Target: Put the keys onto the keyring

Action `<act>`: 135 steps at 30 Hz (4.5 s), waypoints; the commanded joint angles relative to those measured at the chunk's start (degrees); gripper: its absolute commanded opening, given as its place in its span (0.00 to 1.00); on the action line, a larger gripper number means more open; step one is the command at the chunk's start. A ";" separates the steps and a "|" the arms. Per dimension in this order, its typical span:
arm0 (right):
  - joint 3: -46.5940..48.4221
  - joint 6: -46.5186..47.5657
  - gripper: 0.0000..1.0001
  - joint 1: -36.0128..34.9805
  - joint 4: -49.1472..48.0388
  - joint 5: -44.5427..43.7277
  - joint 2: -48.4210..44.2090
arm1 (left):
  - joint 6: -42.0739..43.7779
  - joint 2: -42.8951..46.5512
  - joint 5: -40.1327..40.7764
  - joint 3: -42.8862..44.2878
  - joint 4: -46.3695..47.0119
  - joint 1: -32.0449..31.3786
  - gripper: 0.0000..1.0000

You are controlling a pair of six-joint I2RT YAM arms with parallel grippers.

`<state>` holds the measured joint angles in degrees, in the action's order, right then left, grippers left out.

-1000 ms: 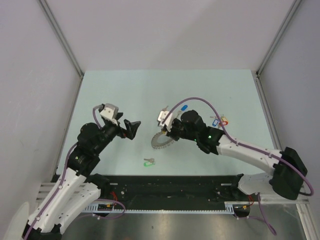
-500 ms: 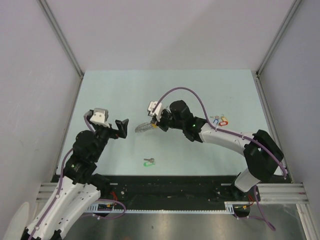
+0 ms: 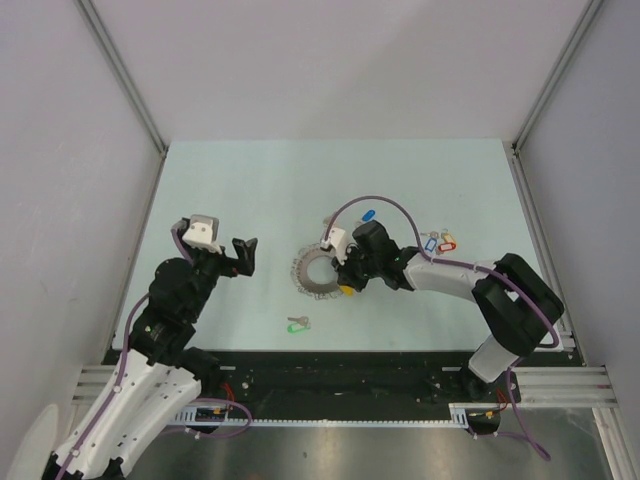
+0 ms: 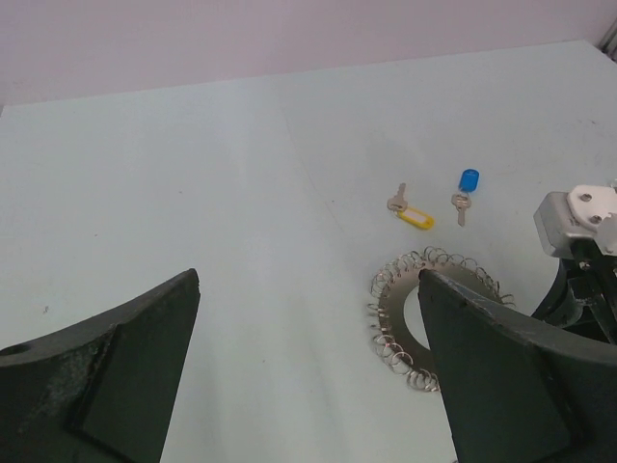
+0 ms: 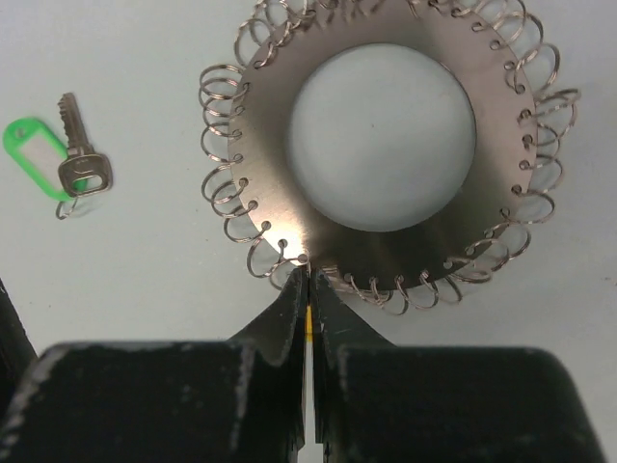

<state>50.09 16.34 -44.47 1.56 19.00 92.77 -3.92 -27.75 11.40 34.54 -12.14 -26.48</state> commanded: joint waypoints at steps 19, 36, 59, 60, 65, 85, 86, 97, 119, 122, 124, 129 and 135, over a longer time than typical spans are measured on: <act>0.63 -17.21 0.60 8.78 -1.83 -7.14 -11.73 | -1.52 -1.08 2.31 0.52 0.80 2.84 1.00; -0.60 -26.01 1.00 13.00 0.99 -27.96 -27.99 | -6.09 -2.49 5.83 1.05 -0.07 5.55 1.00; -4.56 -29.70 1.00 24.08 -0.95 -29.99 -40.21 | -7.42 2.43 11.46 -0.62 0.98 10.92 1.00; -4.47 -29.52 1.00 24.08 -1.03 -29.73 -40.21 | -7.24 2.61 11.28 -0.79 1.07 11.01 1.00; -4.56 -31.62 1.00 23.90 0.01 -27.01 -39.07 | -6.98 2.70 10.84 -0.79 1.16 10.92 1.00; -4.65 -31.28 0.95 8.89 10.65 -24.19 -35.30 | -7.41 7.18 7.85 -0.62 -6.14 10.92 1.00; -4.65 -31.54 0.93 6.09 10.92 -24.80 -34.60 | -7.41 8.14 7.85 -1.23 -6.49 11.01 1.00; -4.65 -41.10 0.76 -10.63 13.29 -31.04 -22.74 | -6.10 7.71 8.46 -2.38 -5.44 7.24 1.00; -3.77 -46.48 0.39 2.54 -4.54 -25.61 -3.83 | -3.46 4.99 9.61 -2.90 -2.98 3.36 1.00; -3.15 -47.36 0.37 4.47 -6.66 -22.97 -0.85 | -3.11 4.46 9.69 -2.82 -2.71 3.36 1.00; -2.80 -47.89 0.36 5.27 -8.06 -21.12 0.91 | -3.02 4.19 9.78 -2.82 -2.62 3.36 1.00; -2.19 -48.42 0.33 4.92 -9.82 -17.43 3.55 | -2.84 3.93 9.78 -2.82 -2.62 3.36 1.00; -2.10 -48.59 0.25 1.41 -10.17 -12.25 3.82 | -2.84 4.02 9.52 -2.99 -2.54 3.36 1.00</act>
<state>46.00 -31.51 -40.42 -5.85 1.74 96.31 -8.38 -23.64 20.03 31.81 -17.08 -22.76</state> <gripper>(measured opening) 0.258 0.996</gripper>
